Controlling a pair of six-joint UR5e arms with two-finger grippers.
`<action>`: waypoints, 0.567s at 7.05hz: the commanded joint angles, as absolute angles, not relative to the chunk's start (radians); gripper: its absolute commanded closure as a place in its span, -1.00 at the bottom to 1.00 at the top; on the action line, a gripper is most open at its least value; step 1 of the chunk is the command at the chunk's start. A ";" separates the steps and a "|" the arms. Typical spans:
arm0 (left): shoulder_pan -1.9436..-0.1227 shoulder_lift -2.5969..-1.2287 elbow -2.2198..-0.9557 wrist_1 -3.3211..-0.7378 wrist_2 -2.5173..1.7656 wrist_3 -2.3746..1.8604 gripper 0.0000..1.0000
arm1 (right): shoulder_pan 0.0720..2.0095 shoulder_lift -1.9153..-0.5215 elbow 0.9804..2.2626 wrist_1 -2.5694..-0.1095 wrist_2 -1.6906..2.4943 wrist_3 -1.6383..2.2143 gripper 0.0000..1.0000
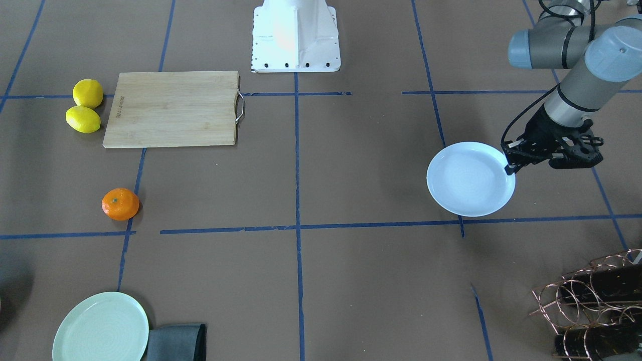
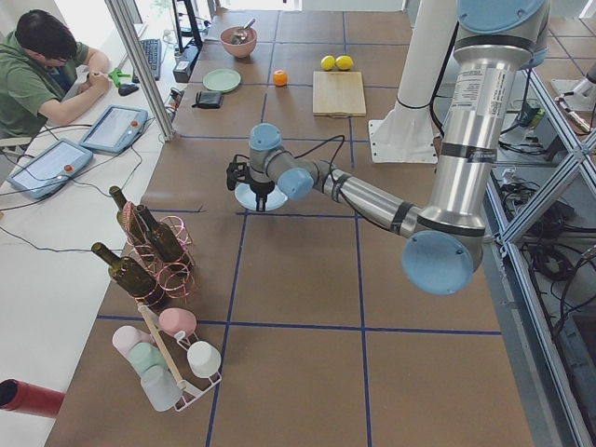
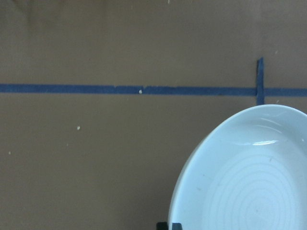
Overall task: Pick orange to plate
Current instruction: 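Lift the white plate with the left gripper, then carry the white plate toward the table center and set it down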
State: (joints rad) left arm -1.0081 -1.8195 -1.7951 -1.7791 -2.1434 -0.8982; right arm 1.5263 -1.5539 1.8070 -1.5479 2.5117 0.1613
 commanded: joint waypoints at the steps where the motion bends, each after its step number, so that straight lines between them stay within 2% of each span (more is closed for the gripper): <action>1: -0.999 -2.000 -1.783 -1.660 -2.163 -1.050 1.00 | 1.526 -1.554 1.807 -1.548 2.508 0.170 -1.00; 2: -0.936 -2.041 -1.782 -1.689 -2.177 -1.177 1.00 | 1.526 -1.555 1.807 -1.549 2.514 0.172 -1.00; 4: -0.769 -2.083 -1.722 -1.933 -2.168 -1.549 1.00 | 1.526 -1.560 1.812 -1.549 2.517 0.181 -1.00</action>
State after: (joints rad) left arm -0.8561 -2.0519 -1.7584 -1.8061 -2.1707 -1.3428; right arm 1.5263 -1.5578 1.8085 -1.5491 2.5150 0.1752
